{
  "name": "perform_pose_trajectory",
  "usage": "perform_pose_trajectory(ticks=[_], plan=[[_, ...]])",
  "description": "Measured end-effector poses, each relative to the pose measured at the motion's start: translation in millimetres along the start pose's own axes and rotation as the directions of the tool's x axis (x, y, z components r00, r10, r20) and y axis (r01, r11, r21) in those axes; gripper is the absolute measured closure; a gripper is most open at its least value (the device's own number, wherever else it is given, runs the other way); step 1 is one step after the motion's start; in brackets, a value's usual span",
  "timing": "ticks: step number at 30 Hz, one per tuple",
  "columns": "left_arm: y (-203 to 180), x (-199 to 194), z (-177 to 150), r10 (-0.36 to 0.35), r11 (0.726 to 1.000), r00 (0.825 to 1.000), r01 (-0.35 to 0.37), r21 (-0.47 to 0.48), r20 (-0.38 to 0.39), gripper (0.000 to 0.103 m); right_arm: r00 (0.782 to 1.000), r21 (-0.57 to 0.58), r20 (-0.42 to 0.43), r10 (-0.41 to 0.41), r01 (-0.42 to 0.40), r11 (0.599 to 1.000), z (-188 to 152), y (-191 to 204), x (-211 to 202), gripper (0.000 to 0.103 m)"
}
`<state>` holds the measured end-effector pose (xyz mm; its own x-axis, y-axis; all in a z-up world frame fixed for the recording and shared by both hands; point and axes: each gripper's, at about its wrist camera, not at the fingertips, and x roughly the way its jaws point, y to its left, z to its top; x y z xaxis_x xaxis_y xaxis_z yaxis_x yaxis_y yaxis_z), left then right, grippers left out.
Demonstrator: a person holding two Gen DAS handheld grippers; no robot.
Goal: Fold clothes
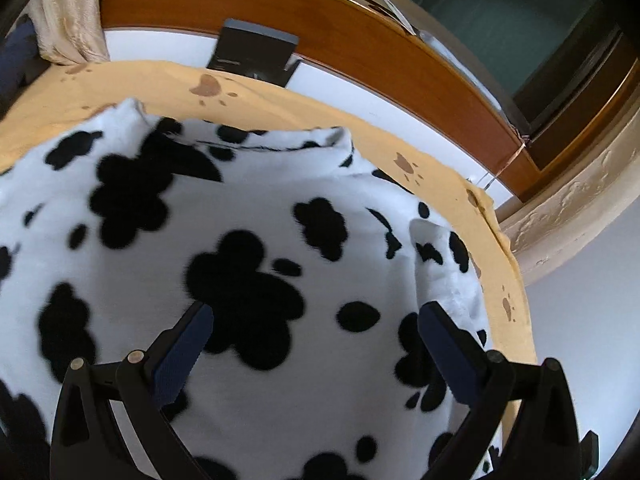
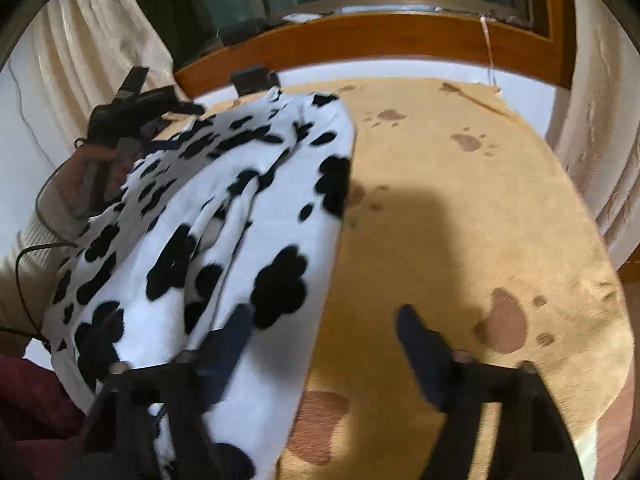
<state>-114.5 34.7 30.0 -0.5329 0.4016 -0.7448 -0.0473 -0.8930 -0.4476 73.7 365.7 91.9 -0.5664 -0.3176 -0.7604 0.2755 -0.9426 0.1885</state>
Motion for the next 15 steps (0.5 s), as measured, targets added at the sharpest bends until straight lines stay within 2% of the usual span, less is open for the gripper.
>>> perform_pose_trajectory(ticks=[3,6,8,10,11,15], plan=[[2.5,8.8,-6.0,0.016,1.000,1.000,-0.016,0.015,-0.003,0.000,0.999,0.012,-0.029,0.034,-0.033,0.999,-4.9,3.7,11.0,0.037],[6.6,10.6,-10.1,0.003,0.999,1.000,-0.003,0.034,0.014,0.000,0.999,-0.035,-0.036,-0.017,0.015,0.999,-5.4,15.8,13.1,0.037],[6.2,10.1,-12.1,-0.002,0.999,1.000,0.000,0.051,0.025,0.000,0.998,-0.052,-0.042,-0.040,0.038,0.998,-5.9,21.5,14.2,0.041],[5.2,10.5,-14.6,0.000,0.997,0.999,-0.002,0.072,0.037,0.000,0.997,-0.065,-0.048,-0.064,0.061,0.996,-7.3,27.2,14.5,0.053],[4.2,10.6,-16.7,0.002,0.996,0.999,-0.006,0.086,0.048,0.000,0.996,-0.068,-0.049,-0.075,0.071,0.995,-8.2,29.8,14.4,0.055],[-4.3,12.9,-24.5,0.042,0.985,0.996,-0.054,0.167,0.072,0.000,0.994,-0.063,-0.055,-0.094,0.091,0.994,-8.7,36.5,13.8,0.073]])
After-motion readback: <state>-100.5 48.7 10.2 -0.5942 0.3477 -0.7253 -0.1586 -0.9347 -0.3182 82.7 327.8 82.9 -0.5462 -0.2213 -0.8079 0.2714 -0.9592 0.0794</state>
